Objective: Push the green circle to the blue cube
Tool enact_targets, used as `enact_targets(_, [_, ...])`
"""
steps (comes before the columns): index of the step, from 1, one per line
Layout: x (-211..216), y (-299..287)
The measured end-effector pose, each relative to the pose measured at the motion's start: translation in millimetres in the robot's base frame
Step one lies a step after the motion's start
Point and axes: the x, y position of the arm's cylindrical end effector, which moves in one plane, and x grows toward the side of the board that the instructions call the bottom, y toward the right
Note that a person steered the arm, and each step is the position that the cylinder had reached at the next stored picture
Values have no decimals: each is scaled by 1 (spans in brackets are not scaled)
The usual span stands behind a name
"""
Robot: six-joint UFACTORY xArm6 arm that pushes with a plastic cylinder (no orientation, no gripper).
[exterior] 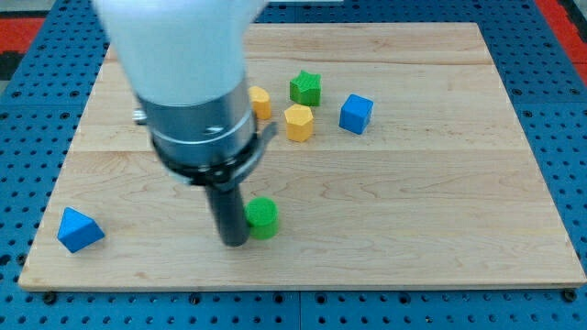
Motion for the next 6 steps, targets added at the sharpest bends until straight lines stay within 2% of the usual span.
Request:
enact_targets(1, [-18, 30])
enact_targets(2, [-6, 68])
enact_targets(3, [4, 76])
enact_targets(6, [-65, 112])
